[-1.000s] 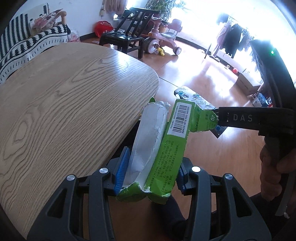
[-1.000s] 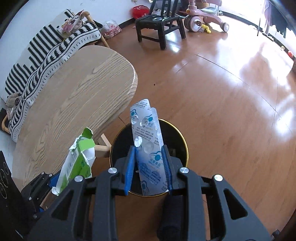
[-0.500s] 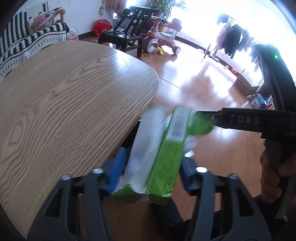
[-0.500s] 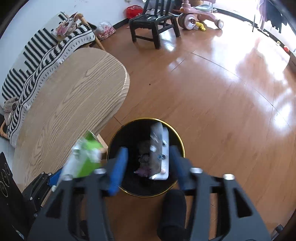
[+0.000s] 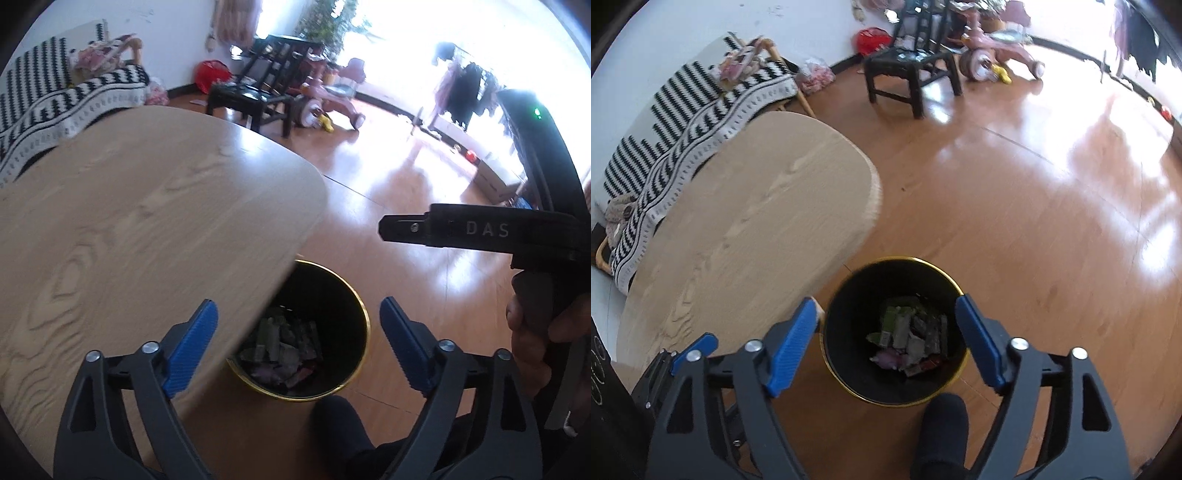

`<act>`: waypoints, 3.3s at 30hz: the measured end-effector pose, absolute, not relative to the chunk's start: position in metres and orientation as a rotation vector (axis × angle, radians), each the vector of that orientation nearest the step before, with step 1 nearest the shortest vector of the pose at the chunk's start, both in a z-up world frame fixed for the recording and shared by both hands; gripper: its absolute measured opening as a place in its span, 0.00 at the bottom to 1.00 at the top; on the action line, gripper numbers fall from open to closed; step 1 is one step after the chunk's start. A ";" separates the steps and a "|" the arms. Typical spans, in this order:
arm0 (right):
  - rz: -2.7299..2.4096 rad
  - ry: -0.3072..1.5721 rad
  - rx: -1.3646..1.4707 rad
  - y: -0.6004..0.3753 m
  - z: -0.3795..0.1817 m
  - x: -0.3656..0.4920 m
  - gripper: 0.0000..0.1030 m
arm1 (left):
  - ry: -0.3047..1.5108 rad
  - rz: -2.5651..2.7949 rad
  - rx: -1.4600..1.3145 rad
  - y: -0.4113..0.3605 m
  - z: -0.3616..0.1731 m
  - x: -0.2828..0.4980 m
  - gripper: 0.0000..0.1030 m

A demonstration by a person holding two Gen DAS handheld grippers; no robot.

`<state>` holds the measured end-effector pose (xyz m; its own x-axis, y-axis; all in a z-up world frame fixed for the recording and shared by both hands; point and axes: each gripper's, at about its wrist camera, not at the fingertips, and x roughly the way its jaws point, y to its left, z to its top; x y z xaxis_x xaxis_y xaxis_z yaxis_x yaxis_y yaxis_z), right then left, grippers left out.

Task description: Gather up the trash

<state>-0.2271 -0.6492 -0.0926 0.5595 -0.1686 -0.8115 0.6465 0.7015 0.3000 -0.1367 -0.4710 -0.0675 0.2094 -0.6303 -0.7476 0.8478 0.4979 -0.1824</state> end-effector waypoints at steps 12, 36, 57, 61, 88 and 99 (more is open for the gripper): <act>-0.303 0.724 0.367 -0.513 -0.026 -0.140 0.90 | 0.807 -0.654 0.154 -0.300 -0.016 -0.058 0.93; 0.093 0.725 0.070 -0.266 -0.020 -0.058 0.92 | 0.822 -0.069 -0.050 -0.009 -0.010 -0.031 0.93; 0.060 0.728 0.084 -0.290 -0.022 -0.065 0.93 | 0.822 -0.098 -0.018 -0.041 -0.010 -0.031 0.93; 0.061 0.730 0.082 -0.290 -0.022 -0.065 0.93 | 0.821 -0.096 -0.024 -0.041 -0.009 -0.031 0.93; 0.061 0.729 0.074 -0.289 -0.023 -0.065 0.93 | 0.817 -0.085 -0.031 -0.037 -0.010 -0.030 0.93; 0.061 0.728 0.074 -0.290 -0.022 -0.065 0.93 | 0.819 -0.082 -0.033 -0.034 -0.012 -0.031 0.93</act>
<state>-0.0654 -0.2903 -0.0224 0.7452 0.0811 -0.6619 -0.0298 0.9956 0.0885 -0.0308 -0.0341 -0.0118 0.6802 -0.0855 -0.7281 0.0604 0.9963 -0.0607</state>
